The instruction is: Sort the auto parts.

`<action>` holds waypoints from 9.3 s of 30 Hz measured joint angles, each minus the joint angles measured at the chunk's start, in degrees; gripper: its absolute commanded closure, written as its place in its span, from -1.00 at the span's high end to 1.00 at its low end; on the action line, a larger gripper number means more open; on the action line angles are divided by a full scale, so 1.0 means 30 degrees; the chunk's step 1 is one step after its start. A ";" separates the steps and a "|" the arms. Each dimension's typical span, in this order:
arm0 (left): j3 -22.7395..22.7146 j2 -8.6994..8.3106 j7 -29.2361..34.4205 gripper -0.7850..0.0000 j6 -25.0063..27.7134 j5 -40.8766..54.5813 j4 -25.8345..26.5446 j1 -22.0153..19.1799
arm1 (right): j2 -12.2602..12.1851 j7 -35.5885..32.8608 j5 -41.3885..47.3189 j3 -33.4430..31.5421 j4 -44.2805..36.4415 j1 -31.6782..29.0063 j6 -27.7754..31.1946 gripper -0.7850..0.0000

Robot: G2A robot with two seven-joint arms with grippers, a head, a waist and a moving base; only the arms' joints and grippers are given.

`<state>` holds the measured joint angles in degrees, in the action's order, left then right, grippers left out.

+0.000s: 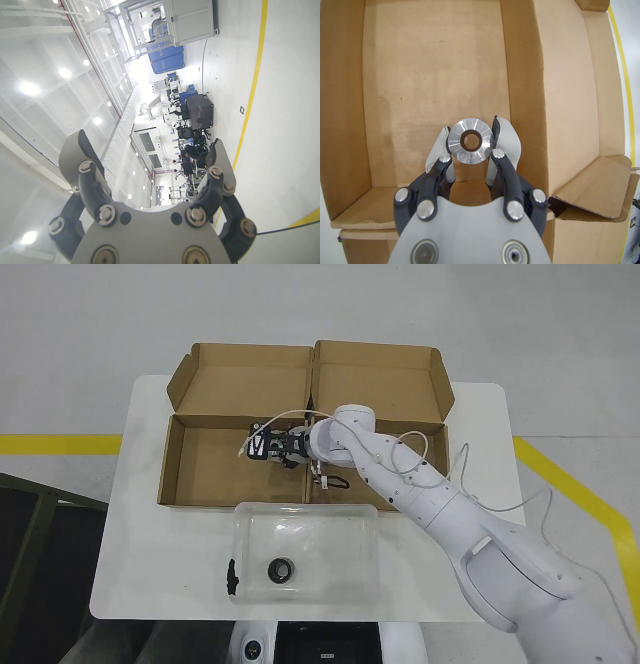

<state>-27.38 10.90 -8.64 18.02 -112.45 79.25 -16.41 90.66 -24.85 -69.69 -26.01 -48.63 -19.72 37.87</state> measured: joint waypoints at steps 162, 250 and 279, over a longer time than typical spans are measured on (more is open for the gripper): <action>0.0000 0.0000 0.0000 1.00 0.0000 0.0000 0.0000 0.0000 | -0.5234 -0.0333 -0.3290 -0.4031 -1.4998 -1.2378 0.5245 -1.00; 0.0000 0.0000 0.0000 1.00 0.0000 0.0000 0.0000 0.0000 | -0.4107 0.2620 0.0596 -0.4998 -0.9015 -0.6257 0.2131 -1.00; 0.0000 0.0000 0.0000 1.00 0.0000 0.0000 0.0000 0.0000 | -0.3108 0.2403 -0.1880 -0.3390 -0.6103 -0.4641 0.2405 -0.82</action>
<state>-27.38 10.90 -8.64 18.02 -112.45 79.25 -16.41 81.34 -17.64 -75.33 -36.18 -66.93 -33.65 45.08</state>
